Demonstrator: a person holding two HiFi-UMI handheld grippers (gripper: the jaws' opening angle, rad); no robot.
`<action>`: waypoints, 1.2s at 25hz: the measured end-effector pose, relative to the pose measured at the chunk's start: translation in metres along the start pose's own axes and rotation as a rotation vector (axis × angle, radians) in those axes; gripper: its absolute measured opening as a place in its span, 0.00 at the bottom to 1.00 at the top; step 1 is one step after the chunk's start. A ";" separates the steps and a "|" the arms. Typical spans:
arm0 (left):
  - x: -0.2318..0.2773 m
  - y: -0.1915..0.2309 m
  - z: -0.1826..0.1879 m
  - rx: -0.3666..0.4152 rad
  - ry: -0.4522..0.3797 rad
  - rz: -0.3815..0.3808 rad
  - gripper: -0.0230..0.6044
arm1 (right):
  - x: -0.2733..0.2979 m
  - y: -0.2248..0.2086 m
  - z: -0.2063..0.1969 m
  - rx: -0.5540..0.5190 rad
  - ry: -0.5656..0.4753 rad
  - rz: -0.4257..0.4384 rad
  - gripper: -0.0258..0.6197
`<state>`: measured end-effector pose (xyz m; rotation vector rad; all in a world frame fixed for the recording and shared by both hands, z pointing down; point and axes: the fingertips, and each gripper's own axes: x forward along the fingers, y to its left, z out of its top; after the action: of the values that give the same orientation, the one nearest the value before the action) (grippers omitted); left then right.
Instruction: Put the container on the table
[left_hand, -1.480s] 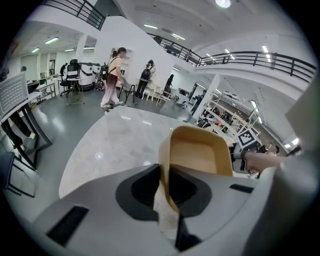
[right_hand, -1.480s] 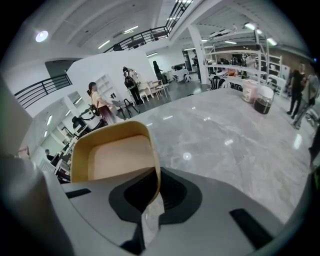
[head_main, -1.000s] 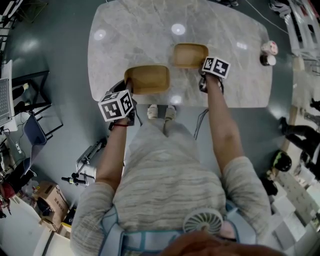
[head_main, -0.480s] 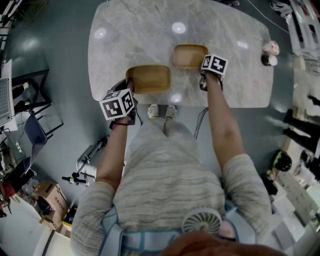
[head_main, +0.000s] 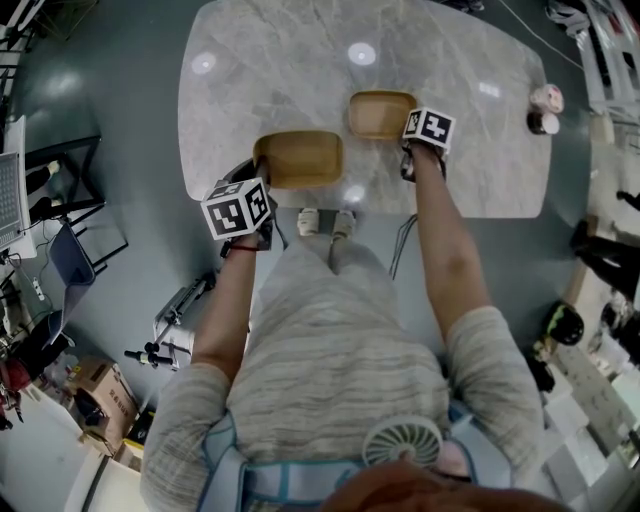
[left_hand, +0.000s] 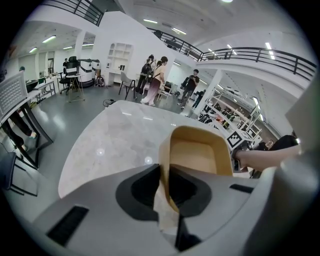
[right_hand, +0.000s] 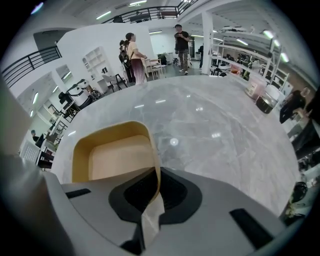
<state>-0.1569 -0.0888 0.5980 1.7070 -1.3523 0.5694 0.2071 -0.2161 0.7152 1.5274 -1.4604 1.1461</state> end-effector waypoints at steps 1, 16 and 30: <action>0.001 0.000 0.000 0.001 0.003 0.001 0.09 | 0.001 0.000 -0.001 -0.001 0.004 -0.002 0.05; 0.007 0.000 0.001 0.011 0.024 0.001 0.09 | 0.012 -0.002 -0.003 -0.021 0.032 -0.019 0.05; 0.006 0.001 0.002 0.013 0.022 -0.002 0.09 | 0.013 -0.005 -0.004 0.020 0.024 0.003 0.05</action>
<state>-0.1559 -0.0934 0.6016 1.7077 -1.3333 0.5956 0.2107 -0.2162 0.7294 1.5202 -1.4396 1.1806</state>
